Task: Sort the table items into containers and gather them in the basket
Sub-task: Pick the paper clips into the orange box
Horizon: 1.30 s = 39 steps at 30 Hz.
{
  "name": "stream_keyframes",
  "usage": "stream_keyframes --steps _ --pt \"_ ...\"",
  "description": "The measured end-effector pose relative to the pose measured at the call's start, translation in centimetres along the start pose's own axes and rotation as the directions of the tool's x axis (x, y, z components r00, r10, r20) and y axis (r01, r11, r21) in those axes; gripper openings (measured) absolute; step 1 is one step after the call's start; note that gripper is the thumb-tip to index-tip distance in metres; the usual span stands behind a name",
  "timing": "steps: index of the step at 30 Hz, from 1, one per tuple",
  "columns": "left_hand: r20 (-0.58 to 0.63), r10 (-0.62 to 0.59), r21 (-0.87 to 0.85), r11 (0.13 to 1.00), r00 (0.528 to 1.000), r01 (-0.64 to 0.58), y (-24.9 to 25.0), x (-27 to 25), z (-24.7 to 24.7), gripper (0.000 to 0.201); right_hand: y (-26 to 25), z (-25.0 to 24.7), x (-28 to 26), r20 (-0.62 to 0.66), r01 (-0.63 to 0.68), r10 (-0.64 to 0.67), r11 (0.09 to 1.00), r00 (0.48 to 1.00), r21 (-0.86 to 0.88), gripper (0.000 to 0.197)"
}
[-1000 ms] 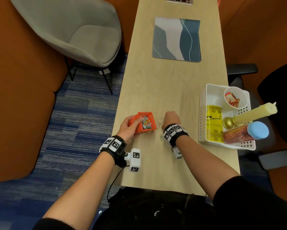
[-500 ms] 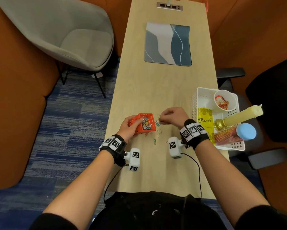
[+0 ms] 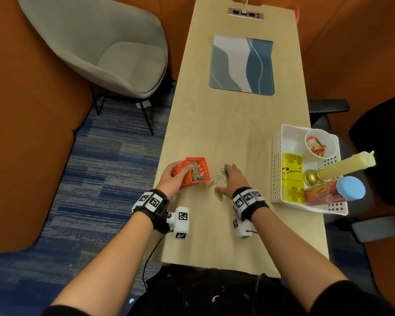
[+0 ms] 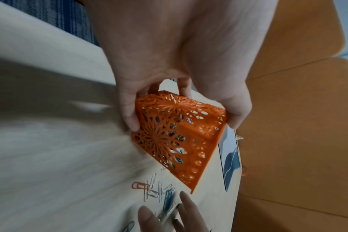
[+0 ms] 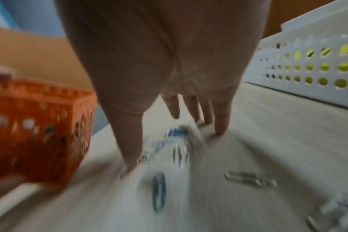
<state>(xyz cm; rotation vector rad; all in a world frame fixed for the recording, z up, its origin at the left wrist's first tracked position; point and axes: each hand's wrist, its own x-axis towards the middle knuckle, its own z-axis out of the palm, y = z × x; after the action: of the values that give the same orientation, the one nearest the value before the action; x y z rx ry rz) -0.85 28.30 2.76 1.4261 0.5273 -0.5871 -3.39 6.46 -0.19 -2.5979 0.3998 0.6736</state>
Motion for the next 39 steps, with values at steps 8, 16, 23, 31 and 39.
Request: stream_keyframes --steps 8,16,23,31,39 --pt "-0.02 -0.006 -0.041 0.999 1.0 0.005 -0.6 -0.4 -1.6 0.047 -2.0 4.2 -0.5 -0.122 0.23 -0.259 0.95 0.958 -0.213 0.042" --pt "-0.03 -0.039 -0.062 0.997 0.999 0.037 -1.1 -0.6 -2.1 0.046 -3.1 0.9 0.5 0.05 0.337 -0.366 0.785 0.929 -0.521 0.029" --pt "-0.025 -0.044 -0.037 0.998 0.999 0.043 -0.9 -0.6 -1.7 0.049 -4.6 -1.0 2.0 0.102 0.311 -0.306 0.78 0.947 -0.543 0.026" --pt "0.008 -0.035 -0.061 0.998 0.999 0.036 -1.5 -0.1 -0.5 0.056 -1.7 -4.4 1.5 -0.19 0.054 0.015 0.934 0.982 0.354 0.009" --pt "0.039 -0.023 -0.038 0.999 0.999 0.024 -1.2 0.6 1.3 0.044 -5.8 -7.4 -1.6 -0.075 0.36 -0.366 0.824 0.928 0.437 0.019"
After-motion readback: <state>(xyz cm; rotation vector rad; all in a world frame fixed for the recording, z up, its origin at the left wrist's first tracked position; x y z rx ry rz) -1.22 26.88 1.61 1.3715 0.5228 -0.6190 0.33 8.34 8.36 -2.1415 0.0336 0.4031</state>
